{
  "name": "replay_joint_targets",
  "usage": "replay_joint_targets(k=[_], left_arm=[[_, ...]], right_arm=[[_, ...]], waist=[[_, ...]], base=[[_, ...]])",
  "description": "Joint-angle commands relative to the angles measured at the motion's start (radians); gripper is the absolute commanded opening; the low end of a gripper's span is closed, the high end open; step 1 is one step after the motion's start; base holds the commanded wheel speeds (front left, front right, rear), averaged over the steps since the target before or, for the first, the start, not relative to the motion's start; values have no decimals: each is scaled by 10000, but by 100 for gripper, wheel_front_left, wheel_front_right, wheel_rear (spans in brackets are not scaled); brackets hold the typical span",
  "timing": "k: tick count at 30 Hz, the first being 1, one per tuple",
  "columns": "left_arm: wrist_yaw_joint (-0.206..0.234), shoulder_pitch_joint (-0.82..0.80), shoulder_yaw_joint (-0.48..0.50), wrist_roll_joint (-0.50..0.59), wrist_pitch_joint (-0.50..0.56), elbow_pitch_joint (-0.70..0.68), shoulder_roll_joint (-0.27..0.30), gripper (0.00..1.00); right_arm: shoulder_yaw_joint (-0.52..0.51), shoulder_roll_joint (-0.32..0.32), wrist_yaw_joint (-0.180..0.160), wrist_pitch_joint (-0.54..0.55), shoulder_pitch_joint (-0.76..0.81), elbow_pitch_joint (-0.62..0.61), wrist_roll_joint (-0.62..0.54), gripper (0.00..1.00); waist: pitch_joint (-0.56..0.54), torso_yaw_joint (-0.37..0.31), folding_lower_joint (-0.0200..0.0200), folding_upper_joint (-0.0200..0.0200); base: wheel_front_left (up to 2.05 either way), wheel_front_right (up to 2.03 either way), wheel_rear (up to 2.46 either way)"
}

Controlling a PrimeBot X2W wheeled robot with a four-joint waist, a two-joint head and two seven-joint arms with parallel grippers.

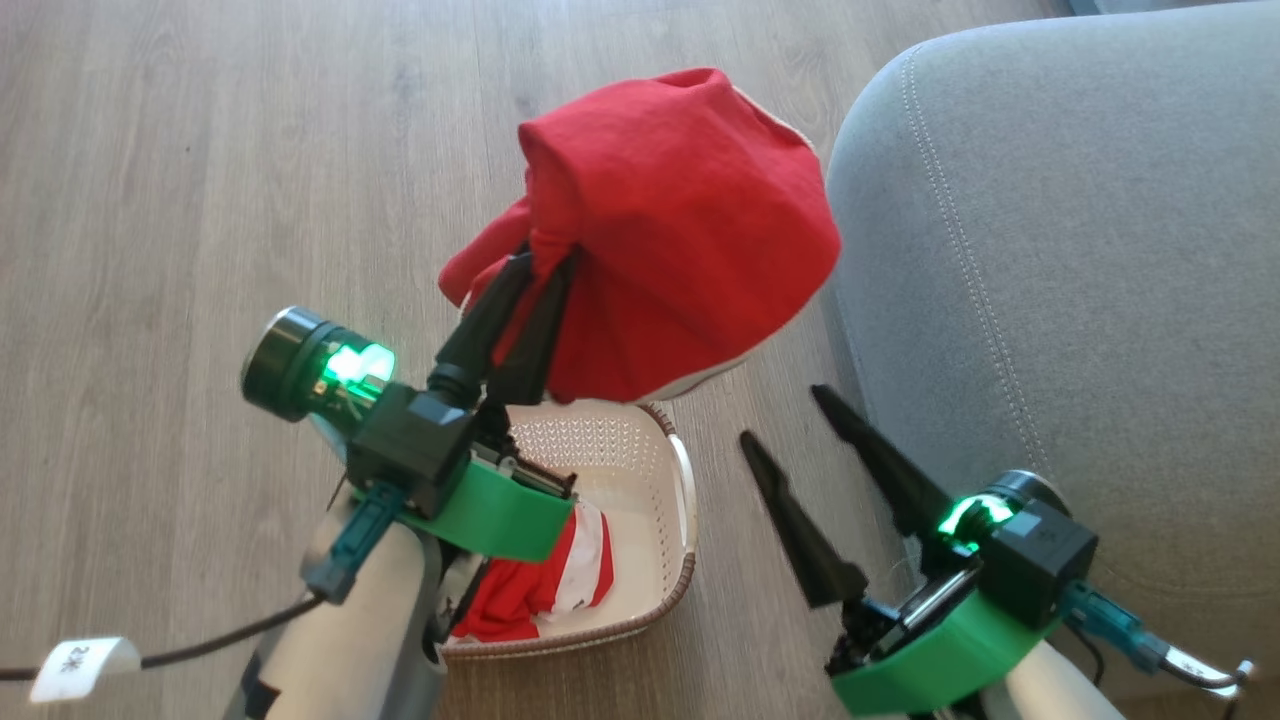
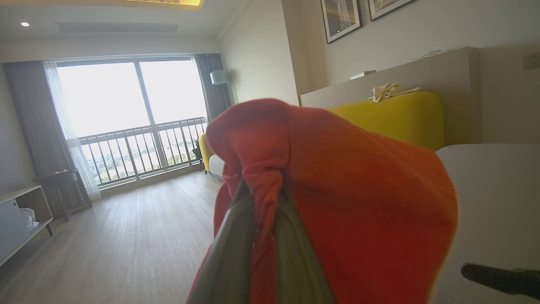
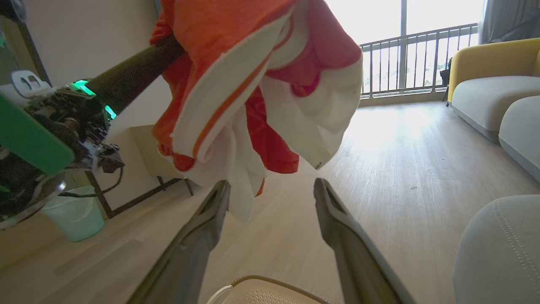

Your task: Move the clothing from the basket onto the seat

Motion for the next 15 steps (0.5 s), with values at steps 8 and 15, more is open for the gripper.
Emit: replay_joint_targets(k=[8,15], left_arm=[[-87,-385,708,143,-51,-248,84,0],[-208,-350,524,164,-51,-209,27,0]], right_arm=[[994,-673,-2,-92,-449,-1189,898,100],[1135,-516,-2,-92,-855,-1103,817,100]], waist=[[15,-33,0,0],[63,76,0,0]], base=[[0,0,0],[0,0,0]])
